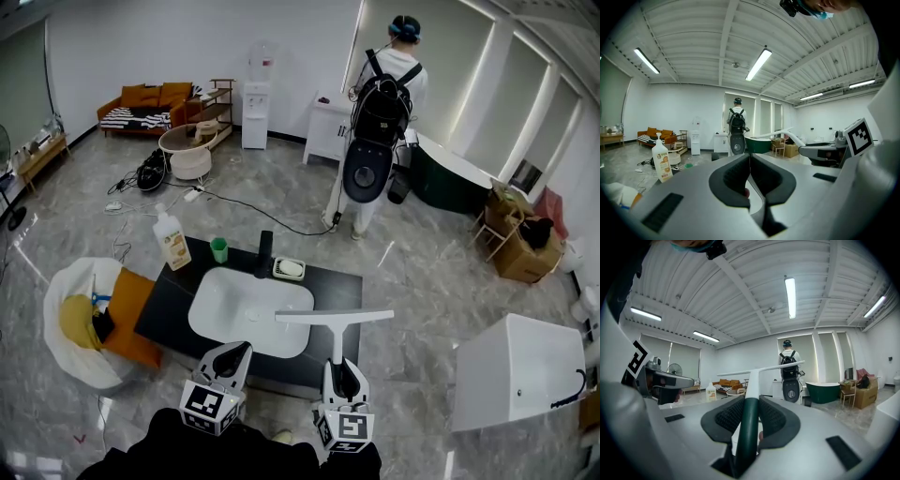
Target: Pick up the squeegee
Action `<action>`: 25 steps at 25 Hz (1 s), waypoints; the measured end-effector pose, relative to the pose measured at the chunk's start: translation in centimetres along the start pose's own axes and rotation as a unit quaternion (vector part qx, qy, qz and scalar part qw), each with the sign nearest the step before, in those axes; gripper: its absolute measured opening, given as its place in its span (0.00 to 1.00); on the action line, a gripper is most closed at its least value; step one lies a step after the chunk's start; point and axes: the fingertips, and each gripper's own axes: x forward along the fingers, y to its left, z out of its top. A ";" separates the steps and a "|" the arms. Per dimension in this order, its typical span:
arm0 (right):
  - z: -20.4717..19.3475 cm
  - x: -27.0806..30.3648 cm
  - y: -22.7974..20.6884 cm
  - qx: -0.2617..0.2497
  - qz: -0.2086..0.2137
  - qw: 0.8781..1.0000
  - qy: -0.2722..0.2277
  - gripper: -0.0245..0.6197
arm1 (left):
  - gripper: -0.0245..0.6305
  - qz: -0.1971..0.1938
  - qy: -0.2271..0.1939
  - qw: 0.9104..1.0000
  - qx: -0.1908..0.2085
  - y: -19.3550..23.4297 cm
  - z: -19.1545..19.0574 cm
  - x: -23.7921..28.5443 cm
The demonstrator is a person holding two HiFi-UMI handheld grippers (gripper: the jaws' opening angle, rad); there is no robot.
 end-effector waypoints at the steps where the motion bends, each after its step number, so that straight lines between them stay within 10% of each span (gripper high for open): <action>1: 0.0 0.0 0.0 0.000 0.000 1.000 0.000 0.21 | 0.07 -0.003 -0.004 1.000 0.000 -0.1 0.1 0.1; 25: -0.2 1.8 -0.3 0.001 0.001 1.000 0.004 0.21 | 0.07 -0.002 -0.004 1.000 -0.007 0.8 -0.1 1.1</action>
